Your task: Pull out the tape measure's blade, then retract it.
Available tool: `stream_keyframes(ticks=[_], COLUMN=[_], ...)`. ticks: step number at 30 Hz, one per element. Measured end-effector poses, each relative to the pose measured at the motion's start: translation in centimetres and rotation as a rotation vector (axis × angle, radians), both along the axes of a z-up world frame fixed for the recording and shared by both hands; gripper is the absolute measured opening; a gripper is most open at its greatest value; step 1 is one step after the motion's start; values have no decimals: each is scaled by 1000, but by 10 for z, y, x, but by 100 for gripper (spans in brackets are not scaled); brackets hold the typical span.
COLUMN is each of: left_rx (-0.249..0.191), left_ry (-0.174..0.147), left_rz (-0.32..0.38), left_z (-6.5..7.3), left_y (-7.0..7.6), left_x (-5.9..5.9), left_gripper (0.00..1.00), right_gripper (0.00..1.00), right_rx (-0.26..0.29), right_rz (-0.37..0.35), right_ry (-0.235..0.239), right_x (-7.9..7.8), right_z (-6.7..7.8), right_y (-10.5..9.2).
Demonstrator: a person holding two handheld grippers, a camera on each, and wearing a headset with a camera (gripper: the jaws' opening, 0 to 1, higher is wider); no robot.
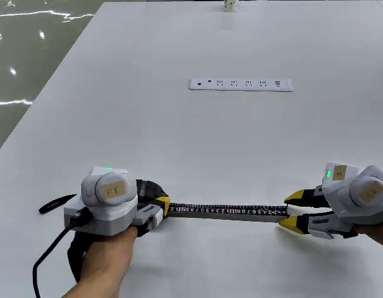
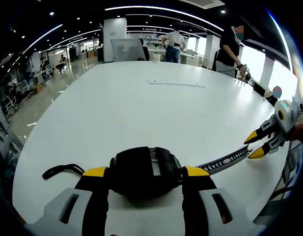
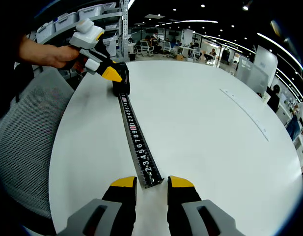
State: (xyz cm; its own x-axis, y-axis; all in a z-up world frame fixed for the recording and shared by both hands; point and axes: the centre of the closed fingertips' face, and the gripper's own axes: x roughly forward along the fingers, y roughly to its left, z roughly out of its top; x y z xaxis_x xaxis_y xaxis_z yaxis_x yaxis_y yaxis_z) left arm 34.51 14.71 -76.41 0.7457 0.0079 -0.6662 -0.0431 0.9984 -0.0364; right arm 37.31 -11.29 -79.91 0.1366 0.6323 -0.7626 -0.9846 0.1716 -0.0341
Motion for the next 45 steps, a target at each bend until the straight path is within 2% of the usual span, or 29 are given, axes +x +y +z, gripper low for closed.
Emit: stream_keyframes(ticks=[5,16,20,28,36,45], left_rx=[-2,-11,-7,20,6,-19], left_ry=[1,10,15,18,33,39], left_rz=[4,-7,-11,-24,-8,53], left_z=[-1,-3,-3,-4,-4,-6], left_y=[0,1,1,1,2,4], left_x=[2,3,3,3,3,7], left_gripper=[57,57,57,56,57,60], right_gripper=[17,12,11,10,10,10], right_rx=[-20,-21,-18,-30,-36,-38], right_rz=[39,46,41,46,47,50], right_ry=[-1,10,22,12,8,9], right_x=[-2,-1,-2,-3,-1,0], right_z=[-5,-8,-7,-6,-6,-7], right_y=[0,2,3,5,3,2])
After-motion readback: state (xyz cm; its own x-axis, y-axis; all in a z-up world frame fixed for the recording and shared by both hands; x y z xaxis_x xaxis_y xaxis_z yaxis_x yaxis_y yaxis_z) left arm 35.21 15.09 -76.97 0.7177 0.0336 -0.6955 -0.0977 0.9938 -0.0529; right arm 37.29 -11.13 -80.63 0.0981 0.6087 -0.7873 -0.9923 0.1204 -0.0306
